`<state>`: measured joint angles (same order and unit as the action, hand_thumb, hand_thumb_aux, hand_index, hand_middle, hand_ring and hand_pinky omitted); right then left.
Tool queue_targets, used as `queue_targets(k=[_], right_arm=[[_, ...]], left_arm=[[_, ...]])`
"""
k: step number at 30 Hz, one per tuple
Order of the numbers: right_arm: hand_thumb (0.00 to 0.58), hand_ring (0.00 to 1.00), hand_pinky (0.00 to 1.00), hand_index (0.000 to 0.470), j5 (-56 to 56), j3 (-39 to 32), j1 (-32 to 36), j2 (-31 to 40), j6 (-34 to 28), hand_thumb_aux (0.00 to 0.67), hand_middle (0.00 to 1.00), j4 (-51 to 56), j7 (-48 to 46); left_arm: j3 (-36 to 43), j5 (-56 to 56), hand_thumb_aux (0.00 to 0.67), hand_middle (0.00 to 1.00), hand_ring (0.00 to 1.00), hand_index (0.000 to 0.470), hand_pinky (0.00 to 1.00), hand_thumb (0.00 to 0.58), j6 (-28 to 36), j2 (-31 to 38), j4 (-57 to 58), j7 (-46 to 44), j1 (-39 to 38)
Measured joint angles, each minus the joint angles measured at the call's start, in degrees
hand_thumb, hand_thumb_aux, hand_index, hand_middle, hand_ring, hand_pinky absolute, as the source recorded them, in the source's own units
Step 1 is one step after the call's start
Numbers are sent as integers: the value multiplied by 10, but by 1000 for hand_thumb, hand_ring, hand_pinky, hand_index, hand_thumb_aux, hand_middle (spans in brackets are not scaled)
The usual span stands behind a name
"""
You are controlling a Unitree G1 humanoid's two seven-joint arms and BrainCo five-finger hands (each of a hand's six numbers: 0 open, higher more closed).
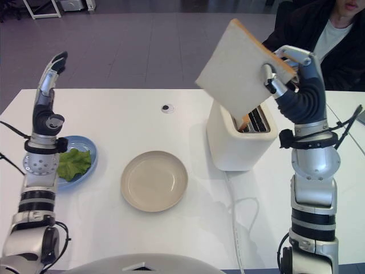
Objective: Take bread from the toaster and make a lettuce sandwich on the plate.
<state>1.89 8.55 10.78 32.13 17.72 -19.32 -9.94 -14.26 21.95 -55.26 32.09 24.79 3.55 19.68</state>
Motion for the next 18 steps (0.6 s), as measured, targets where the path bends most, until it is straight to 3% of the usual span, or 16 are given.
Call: queue_targets(k=[4, 11, 18], right_arm=[[580, 1000, 1000, 470, -15, -98, -10, -22, -16, 670, 1000, 3, -59], [580, 1000, 1000, 470, -132, -265, -20, -76, -29, 670, 1000, 121, -111], [580, 1000, 1000, 470, -204, -314, -10, -102, -22, 670, 1000, 251, -102]], left_arm=[[3, 124, 0, 0, 0, 0, 0, 0, 54, 72, 9, 51, -21], [64, 218, 0, 0, 0, 0, 0, 0, 154, 167, 61, 56, -62], [136, 219, 0, 0, 0, 0, 0, 0, 206, 195, 78, -10, -99]])
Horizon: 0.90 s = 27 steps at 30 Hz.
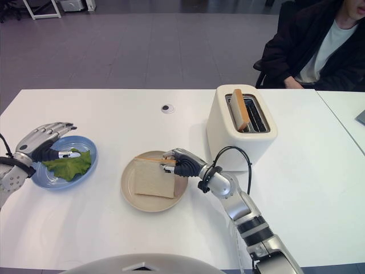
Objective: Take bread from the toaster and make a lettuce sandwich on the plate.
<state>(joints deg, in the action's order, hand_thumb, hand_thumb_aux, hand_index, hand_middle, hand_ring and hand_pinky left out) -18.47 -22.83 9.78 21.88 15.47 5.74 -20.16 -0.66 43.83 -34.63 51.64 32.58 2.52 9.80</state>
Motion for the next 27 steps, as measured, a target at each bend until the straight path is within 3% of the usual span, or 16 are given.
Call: queue_targets(k=[6, 7, 8, 9, 10, 11, 13, 14, 23, 25, 27], right_arm=[[580, 1000, 1000, 470, -64, -15, 35, -15, 20, 670, 1000, 67, 50], [500, 1000, 1000, 295, -67, -15, 37, -15, 21, 420, 1000, 70, 53], [304, 1000, 1000, 146, -74, -16, 37, -15, 23, 208, 1000, 71, 60], [120, 1000, 1000, 52, -77, -16, 37, -15, 25, 74, 1000, 73, 65], [0, 949, 949, 0, -85, -16, 37, -15, 27, 0, 949, 74, 69], [0, 835, 835, 0, -92, -17, 37, -15, 28, 0, 835, 78, 70], [0, 376, 376, 0, -98, -18, 37, -14, 27, 0, 376, 82, 73], [0, 0, 0, 0, -99, -17, 37, -14, 27, 0, 0, 82, 74], [0, 0, 0, 0, -106, 1, 35, -12, 20, 0, 0, 44, 74], [0, 0, 0, 0, -105, 5, 33, -12, 19, 0, 0, 34, 71], [0, 0, 0, 0, -100, 8, 28, -12, 18, 0, 0, 27, 67]], left_arm=[[24, 0, 0, 0, 0, 0, 0, 0, 46, 30, 2, -18, -9], [24, 0, 0, 0, 0, 0, 0, 0, 50, 35, 2, -19, -10], [24, 0, 0, 0, 0, 0, 0, 0, 57, 39, 1, -19, -13], [25, 0, 0, 0, 0, 0, 0, 0, 62, 42, 0, -20, -16], [28, 0, 0, 0, 0, 0, 0, 0, 68, 45, 0, -21, -19], [30, 0, 0, 0, 0, 0, 0, 0, 73, 47, 0, -22, -21], [41, 0, 0, 0, 0, 0, 0, 0, 82, 48, 0, -25, -22], [46, -1, 0, 0, 0, 0, 0, 0, 84, 48, 0, -26, -22], [78, -12, 0, 0, 0, 0, 0, 0, 84, 45, -1, -35, -23], [82, -13, 26, 0, 0, 18, 0, 45, 84, 45, -1, -36, -23], [87, -13, 84, 0, 0, 59, 0, 136, 84, 45, 0, -38, -23]])
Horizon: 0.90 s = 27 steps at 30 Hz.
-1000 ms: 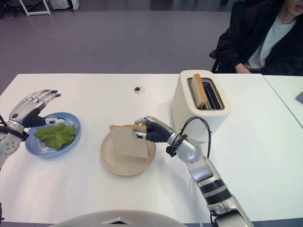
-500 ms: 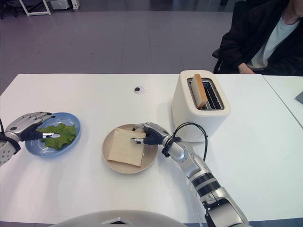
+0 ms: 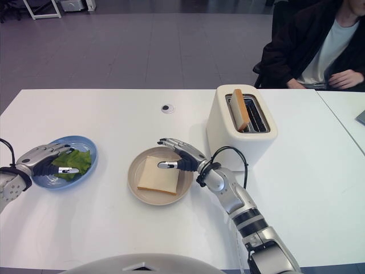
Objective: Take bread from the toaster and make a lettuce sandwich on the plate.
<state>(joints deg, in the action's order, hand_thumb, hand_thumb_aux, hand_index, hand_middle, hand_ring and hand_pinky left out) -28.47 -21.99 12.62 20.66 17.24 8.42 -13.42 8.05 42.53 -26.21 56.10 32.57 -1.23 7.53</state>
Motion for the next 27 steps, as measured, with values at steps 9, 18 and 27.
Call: queue_targets(k=[9, 18, 27], right_arm=[[0, 0, 0, 0, 14, 7, -9, -1, -4, 0, 0, -19, -8], [0, 0, 0, 0, 15, 12, -13, -2, -4, 0, 0, -24, -8], [0, 0, 0, 0, 56, 60, -23, 7, -9, 0, 0, -95, -16]], left_arm=[[9, -9, 670, 0, 0, 470, 0, 580, 0, 0, 1, -2, 7], [2, -33, 670, 0, 0, 470, 0, 580, -43, -5, -7, 47, 20], [-24, -109, 670, 0, 0, 470, 0, 580, -150, -23, -76, 66, 24]])
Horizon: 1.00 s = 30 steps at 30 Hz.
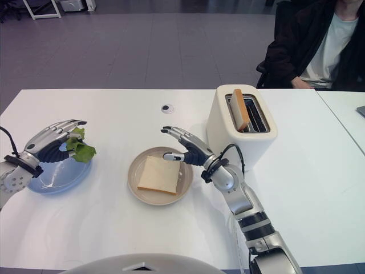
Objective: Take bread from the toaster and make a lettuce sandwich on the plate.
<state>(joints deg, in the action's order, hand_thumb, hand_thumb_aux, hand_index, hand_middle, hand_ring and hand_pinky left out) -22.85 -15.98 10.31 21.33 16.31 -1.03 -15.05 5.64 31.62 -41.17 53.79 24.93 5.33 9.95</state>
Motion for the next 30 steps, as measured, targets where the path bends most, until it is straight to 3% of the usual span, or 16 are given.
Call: queue_targets(k=[9, 21, 30], right_arm=[[0, 0, 0, 0, 52, 56, -6, 11, -13, 0, 0, -79, -10], [0, 0, 0, 0, 88, 89, -6, 13, -24, 0, 0, -114, -17], [0, 0, 0, 0, 88, 89, -7, 12, -23, 0, 0, -114, -17]], left_arm=[[38, -33, 670, 0, 0, 470, 0, 580, -88, -62, -3, -56, 52], [156, 35, 670, 0, 0, 470, 0, 580, -103, -185, 11, -119, 110], [204, 68, 670, 0, 0, 470, 0, 580, -107, -229, 31, -124, 132]])
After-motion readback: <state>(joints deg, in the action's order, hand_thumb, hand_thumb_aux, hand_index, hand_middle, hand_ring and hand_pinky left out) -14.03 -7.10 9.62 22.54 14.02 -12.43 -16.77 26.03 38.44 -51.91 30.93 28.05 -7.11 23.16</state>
